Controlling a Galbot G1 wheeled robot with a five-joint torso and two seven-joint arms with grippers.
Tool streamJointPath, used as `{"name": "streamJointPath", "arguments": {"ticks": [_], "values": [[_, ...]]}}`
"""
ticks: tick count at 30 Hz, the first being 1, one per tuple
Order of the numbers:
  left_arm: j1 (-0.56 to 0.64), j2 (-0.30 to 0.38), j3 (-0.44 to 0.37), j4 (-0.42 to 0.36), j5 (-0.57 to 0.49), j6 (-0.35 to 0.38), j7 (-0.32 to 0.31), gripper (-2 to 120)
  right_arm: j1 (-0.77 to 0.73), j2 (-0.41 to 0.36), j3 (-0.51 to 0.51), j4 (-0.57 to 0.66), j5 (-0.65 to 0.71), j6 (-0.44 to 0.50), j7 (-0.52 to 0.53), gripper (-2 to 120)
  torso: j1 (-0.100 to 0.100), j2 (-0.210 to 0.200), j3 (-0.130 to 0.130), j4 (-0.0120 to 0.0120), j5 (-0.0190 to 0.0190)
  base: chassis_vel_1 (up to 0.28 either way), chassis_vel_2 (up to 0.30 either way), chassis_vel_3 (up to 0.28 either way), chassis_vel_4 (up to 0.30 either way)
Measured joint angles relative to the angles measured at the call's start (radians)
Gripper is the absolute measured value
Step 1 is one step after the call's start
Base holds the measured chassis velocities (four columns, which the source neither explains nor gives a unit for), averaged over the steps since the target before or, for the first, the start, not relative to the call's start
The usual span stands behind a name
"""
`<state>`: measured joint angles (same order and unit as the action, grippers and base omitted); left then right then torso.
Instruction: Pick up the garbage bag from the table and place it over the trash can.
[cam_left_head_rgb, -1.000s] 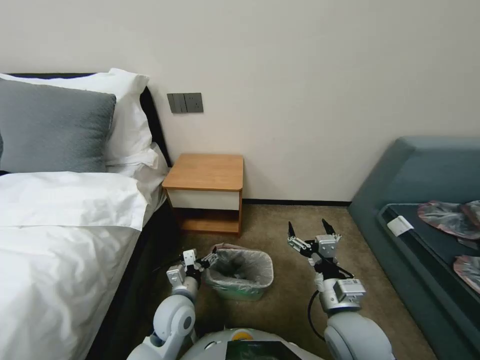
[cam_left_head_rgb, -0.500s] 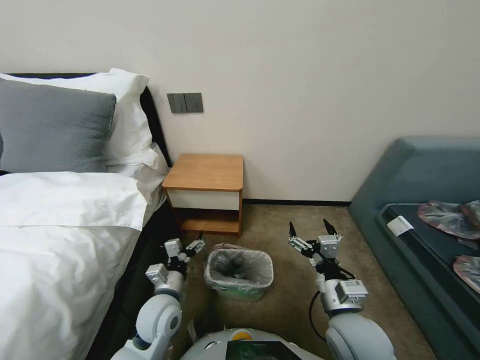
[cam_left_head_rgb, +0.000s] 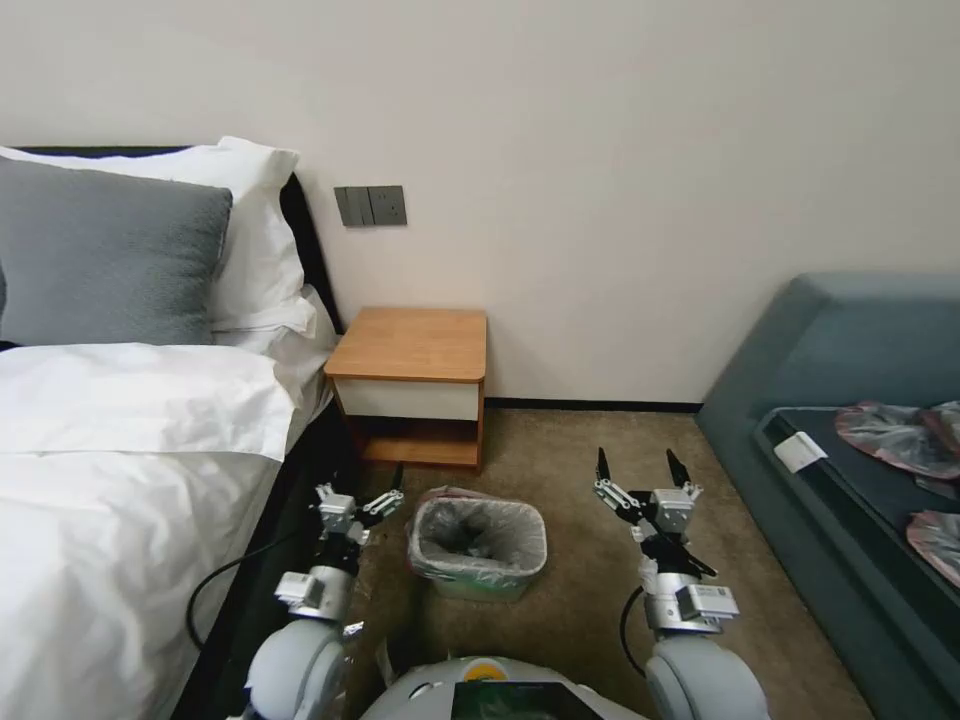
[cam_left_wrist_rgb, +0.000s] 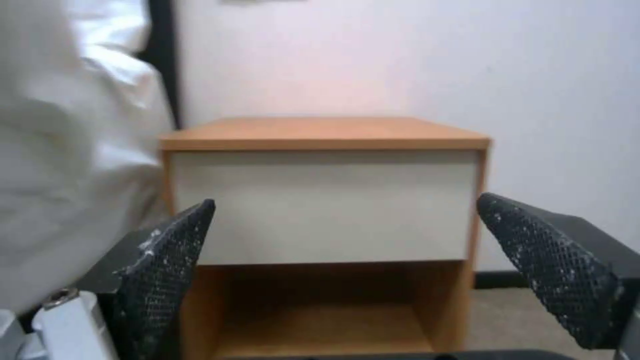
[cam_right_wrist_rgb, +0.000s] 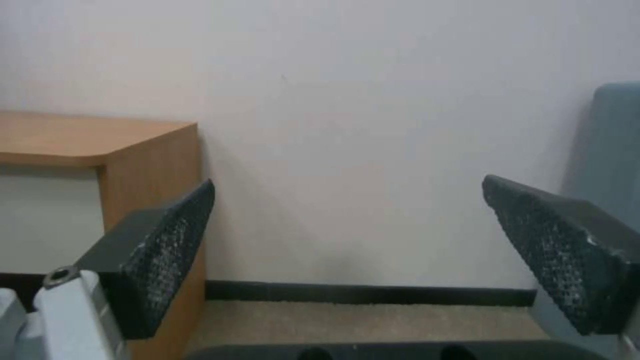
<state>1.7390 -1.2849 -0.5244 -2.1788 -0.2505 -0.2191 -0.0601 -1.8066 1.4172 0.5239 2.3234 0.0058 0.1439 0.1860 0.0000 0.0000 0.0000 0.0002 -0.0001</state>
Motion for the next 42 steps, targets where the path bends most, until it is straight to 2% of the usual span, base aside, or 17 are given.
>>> {"name": "streamJointPath", "arguments": {"ticks": [5, 9, 14, 18, 42], "values": [[0.087, -0.043, -0.128, -0.033, -0.046, -0.030, 0.059, 100, -0.099, 0.083, 0.094, 0.006, 0.060, 0.085, -0.137, 100, 0.000, 0.000, 0.000, 0.0000, 0.0000, 0.000, 0.000, 0.000, 0.000], [0.144, -0.050, -0.174, -0.047, -0.079, -0.047, 0.080, 100, -0.162, 0.136, 0.142, 0.001, 0.099, 0.151, -0.211, 100, 0.000, 0.000, 0.000, -0.0004, -0.0001, 0.000, 0.000, 0.000, 0.000], [0.219, -0.056, -0.171, -0.078, -0.098, -0.049, 0.084, 100, -0.251, 0.156, 0.137, -0.014, 0.112, 0.244, -0.229, 100, 0.000, 0.000, 0.000, -0.0004, -0.0001, 0.000, 0.000, 0.000, 0.000], [0.304, -0.072, -0.114, -0.100, -0.052, -0.047, 0.065, 100, -0.306, 0.168, 0.115, -0.035, 0.110, 0.325, -0.227, 100, 0.000, 0.000, 0.000, -0.0001, 0.0000, 0.000, 0.000, 0.000, 0.000], [0.317, -0.076, -0.101, -0.107, -0.036, -0.040, 0.057, 100, -0.310, 0.163, 0.109, -0.036, 0.102, 0.331, -0.217, 100, 0.000, 0.000, 0.000, -0.0001, 0.0001, 0.000, 0.000, 0.000, 0.000]]}}
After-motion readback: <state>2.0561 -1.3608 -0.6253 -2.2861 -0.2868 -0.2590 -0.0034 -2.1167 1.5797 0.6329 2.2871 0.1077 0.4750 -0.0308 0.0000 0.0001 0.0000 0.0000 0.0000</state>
